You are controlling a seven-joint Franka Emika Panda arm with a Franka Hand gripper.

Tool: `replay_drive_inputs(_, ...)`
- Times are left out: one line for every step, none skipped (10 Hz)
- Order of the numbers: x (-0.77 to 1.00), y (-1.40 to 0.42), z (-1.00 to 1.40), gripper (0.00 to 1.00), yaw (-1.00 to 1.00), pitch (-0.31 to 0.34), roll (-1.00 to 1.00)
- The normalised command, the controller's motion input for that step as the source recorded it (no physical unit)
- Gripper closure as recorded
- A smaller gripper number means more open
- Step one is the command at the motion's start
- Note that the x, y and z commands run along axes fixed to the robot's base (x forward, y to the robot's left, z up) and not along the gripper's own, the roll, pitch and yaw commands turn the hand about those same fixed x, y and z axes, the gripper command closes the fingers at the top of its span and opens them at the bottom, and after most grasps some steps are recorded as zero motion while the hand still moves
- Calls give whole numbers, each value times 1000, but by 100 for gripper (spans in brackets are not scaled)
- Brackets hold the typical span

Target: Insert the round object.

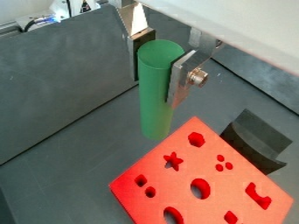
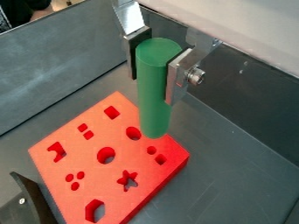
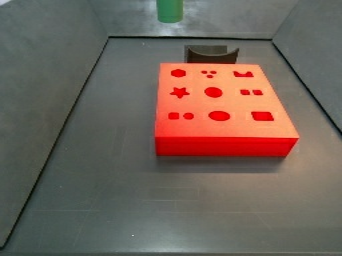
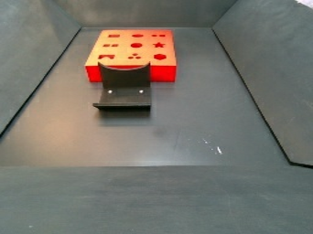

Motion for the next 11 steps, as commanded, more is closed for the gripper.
replay_drive_inputs(0, 0, 0, 100, 0, 0, -4)
replay_drive_inputs(334, 9, -9, 100, 0, 127, 0)
replay_drive_inputs(817, 74, -160, 100, -3, 256, 94)
replay_drive_inputs(1000, 63, -211, 100, 0, 94, 24)
replay_drive_inputs(1000, 94, -263, 100, -51, 0, -76)
replay_drive_inputs(1000, 149, -443, 100, -17, 0, 0)
replay_drive_inputs(1000, 171, -443, 100, 0, 0, 0)
replay_drive_inputs(1000, 191, -423, 100, -3, 0, 0)
replay_drive_inputs(1000, 237, -391, 100, -26, -9, -29)
replay_drive_inputs(1000, 260, -394, 100, -57, -16, -56)
replay_drive_inputs(1000, 266, -383, 100, -109, -23, -64)
